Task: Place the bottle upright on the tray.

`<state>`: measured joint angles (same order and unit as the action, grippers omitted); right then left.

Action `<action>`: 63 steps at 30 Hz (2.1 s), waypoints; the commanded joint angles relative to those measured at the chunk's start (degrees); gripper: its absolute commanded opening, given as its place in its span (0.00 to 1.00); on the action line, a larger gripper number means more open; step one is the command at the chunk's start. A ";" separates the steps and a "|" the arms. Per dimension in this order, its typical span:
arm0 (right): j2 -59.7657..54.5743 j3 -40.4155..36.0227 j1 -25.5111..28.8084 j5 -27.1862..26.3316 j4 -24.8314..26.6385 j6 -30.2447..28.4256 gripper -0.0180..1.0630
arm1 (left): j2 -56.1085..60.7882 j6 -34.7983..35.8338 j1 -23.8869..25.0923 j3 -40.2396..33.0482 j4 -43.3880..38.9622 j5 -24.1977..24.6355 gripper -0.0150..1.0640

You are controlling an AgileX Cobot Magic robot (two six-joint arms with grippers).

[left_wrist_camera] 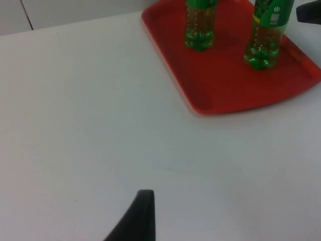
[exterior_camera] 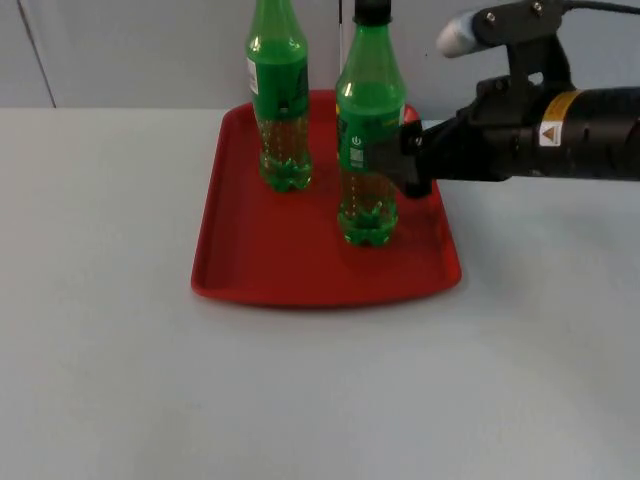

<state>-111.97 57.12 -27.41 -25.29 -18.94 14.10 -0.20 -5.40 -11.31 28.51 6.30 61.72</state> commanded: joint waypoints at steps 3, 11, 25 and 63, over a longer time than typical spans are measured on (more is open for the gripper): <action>5.06 -0.62 -0.69 10.67 -0.36 2.28 0.99 | 0.20 0.24 -0.33 -0.25 0.09 -0.10 0.99; 13.18 -0.62 -4.69 26.74 -0.12 3.63 0.99 | 0.20 0.24 -0.33 -0.25 0.09 -0.10 0.99; 24.14 -0.62 -13.22 44.14 1.44 3.63 0.99 | 0.20 0.24 -0.33 -0.25 0.09 -0.10 0.99; 64.71 -13.41 -13.95 63.02 24.04 -14.99 0.99 | 0.20 0.24 -0.33 -0.25 0.09 -0.10 0.99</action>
<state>-51.07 46.04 -41.02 38.03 4.90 0.00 -0.20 -5.40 -11.31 28.51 6.30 61.72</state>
